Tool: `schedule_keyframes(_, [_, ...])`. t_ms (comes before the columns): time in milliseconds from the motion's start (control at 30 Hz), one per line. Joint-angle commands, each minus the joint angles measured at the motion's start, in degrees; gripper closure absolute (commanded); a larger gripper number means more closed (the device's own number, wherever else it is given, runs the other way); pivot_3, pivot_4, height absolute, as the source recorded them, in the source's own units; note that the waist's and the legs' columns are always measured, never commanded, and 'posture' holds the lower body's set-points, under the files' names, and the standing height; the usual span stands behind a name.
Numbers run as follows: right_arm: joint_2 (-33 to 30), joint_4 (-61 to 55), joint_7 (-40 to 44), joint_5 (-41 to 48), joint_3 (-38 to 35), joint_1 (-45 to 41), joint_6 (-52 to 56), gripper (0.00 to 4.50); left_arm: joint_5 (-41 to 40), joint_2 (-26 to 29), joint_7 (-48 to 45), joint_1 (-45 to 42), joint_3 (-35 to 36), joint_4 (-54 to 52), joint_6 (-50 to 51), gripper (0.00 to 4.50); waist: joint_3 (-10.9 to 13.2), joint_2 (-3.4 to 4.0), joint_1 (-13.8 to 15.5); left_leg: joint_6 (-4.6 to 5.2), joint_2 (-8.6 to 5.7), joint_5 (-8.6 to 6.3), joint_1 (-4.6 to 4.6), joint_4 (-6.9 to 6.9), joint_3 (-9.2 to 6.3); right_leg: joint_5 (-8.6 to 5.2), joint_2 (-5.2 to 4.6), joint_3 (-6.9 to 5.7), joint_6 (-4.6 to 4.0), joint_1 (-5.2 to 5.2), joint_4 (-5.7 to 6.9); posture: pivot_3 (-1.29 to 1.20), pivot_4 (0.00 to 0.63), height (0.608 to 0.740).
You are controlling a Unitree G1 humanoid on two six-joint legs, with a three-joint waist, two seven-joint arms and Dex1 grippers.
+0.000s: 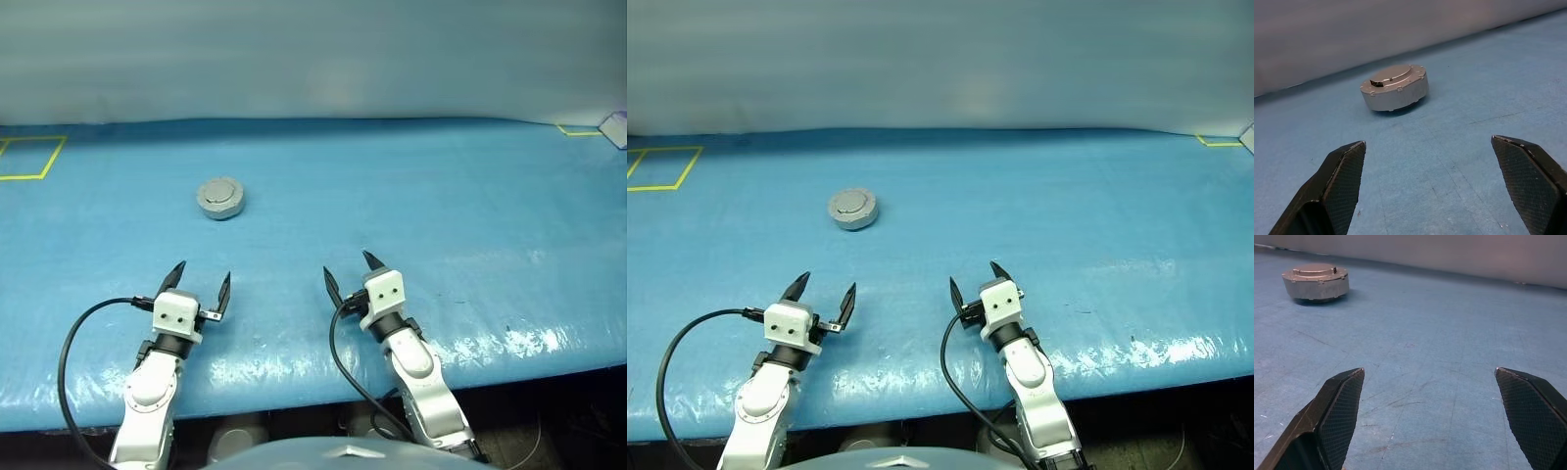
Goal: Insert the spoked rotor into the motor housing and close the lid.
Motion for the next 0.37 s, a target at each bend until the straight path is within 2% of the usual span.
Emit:
schedule_keyframes(33, [0.5,-0.8,-0.2,0.2,-0.3,-1.0,-0.8,0.00,0.2,0.5,0.1,-0.5,0.7,-0.4,-1.0,0.02,0.0,0.00,0.0,0.00,0.00,0.00,0.00,0.00,0.00,0.00,0.00,0.00,0.00,0.00,0.00,0.00,0.150,0.740])
schedule_keyframes(367, [0.7,-0.9,0.1,0.3,0.2,-1.0,-0.3,0.00,0.0,0.7,-0.3,-0.5,0.6,-0.8,-0.7,0.02,0.0,0.00,0.0,0.00,0.00,0.00,0.03,0.01,0.00,0.00,0.00,0.00,0.00,0.03,0.01,0.00,0.150,0.740])
